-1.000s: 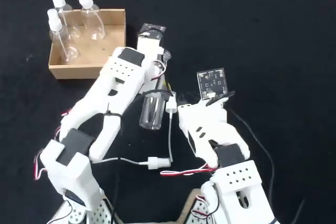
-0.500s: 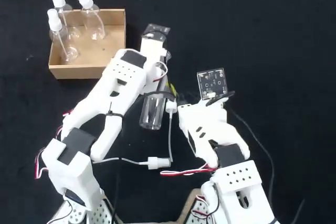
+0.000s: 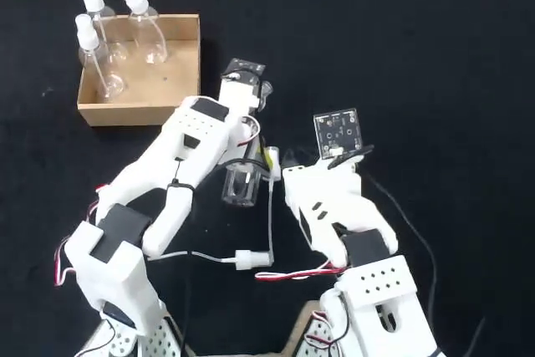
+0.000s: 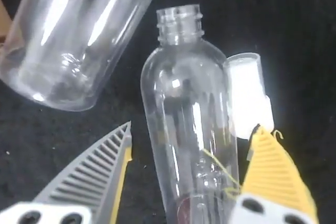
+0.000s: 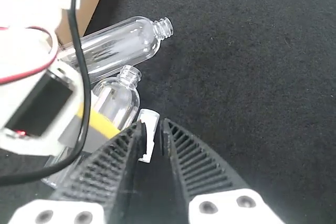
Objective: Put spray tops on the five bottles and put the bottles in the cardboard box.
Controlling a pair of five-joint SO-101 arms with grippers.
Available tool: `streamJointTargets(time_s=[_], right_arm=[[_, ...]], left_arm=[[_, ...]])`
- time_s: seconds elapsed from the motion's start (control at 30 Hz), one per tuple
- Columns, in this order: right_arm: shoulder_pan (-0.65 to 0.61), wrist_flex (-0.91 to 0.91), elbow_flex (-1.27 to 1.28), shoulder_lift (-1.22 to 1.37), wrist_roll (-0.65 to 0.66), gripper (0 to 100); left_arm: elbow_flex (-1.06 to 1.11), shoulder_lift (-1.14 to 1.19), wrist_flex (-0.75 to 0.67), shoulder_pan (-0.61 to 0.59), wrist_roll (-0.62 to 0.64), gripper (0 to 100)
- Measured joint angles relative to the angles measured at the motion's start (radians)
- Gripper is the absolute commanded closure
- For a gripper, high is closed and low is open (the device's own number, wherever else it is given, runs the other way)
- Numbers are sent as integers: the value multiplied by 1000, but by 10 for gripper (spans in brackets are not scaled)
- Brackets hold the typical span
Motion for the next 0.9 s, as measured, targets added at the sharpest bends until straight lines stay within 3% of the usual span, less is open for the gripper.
streamJointTargets(time_s=[0.17,0.37,0.57,0.73,0.9], right_arm=[[0,0,0,0,0,944],[0,0,0,0,0,944],[0,0,0,0,0,944],[0,0,0,0,0,944],[0,0,0,0,0,944]], left_arm=[[0,-2,0,-5,-55,852],[2,-43,38,-2,-80,830],[25,-164,206,-14,-166,831],[143,-221,249,-140,-245,829],[338,-272,118,-296,-325,780]])
